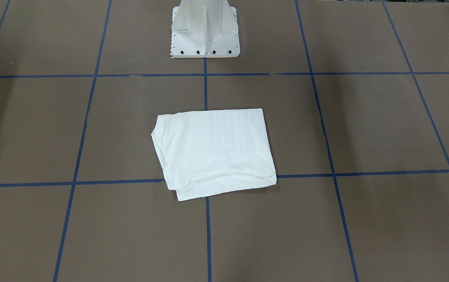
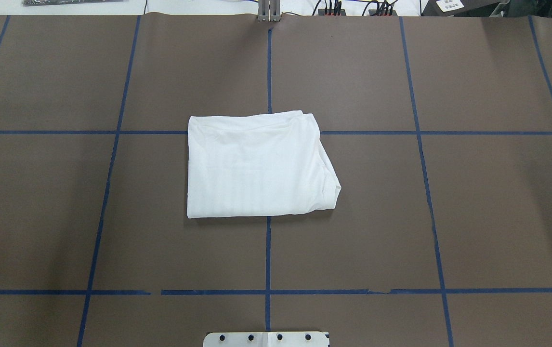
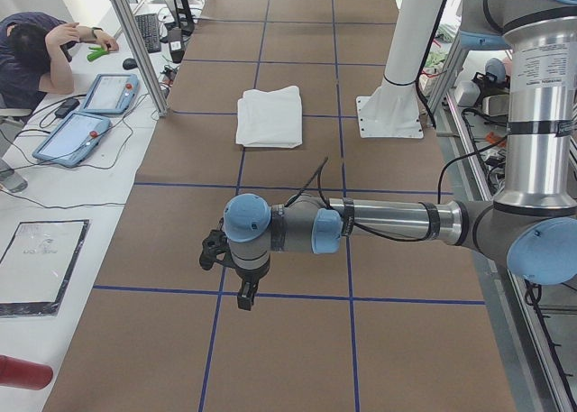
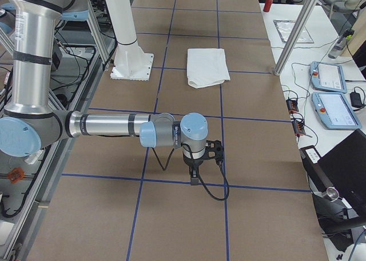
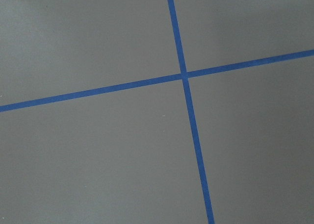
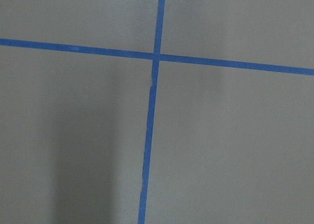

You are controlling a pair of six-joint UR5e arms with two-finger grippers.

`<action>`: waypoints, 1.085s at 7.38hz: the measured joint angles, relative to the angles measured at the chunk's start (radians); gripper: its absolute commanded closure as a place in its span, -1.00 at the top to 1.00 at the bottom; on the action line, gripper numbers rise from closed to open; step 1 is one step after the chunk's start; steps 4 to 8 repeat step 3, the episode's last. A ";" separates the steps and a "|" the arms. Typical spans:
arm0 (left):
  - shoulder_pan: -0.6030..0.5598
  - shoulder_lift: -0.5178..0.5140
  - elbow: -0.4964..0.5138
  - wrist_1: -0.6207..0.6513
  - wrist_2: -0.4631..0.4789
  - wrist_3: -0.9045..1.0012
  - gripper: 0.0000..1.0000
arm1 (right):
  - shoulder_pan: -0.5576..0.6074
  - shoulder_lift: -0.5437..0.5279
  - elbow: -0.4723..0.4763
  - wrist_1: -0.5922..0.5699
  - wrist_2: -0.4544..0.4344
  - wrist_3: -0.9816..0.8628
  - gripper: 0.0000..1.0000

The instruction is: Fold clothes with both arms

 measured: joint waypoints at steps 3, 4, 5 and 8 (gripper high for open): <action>0.000 -0.001 -0.001 -0.002 -0.001 0.000 1.00 | -0.001 -0.001 0.000 0.000 0.004 0.001 1.00; 0.000 -0.001 -0.001 -0.002 -0.001 0.000 1.00 | -0.001 -0.001 0.000 0.000 0.004 0.001 1.00; 0.000 -0.001 -0.001 -0.002 -0.001 0.000 1.00 | -0.001 -0.001 0.000 0.000 0.004 0.001 1.00; 0.000 -0.001 -0.001 -0.002 -0.001 0.000 1.00 | -0.001 -0.001 0.000 0.000 0.004 0.001 1.00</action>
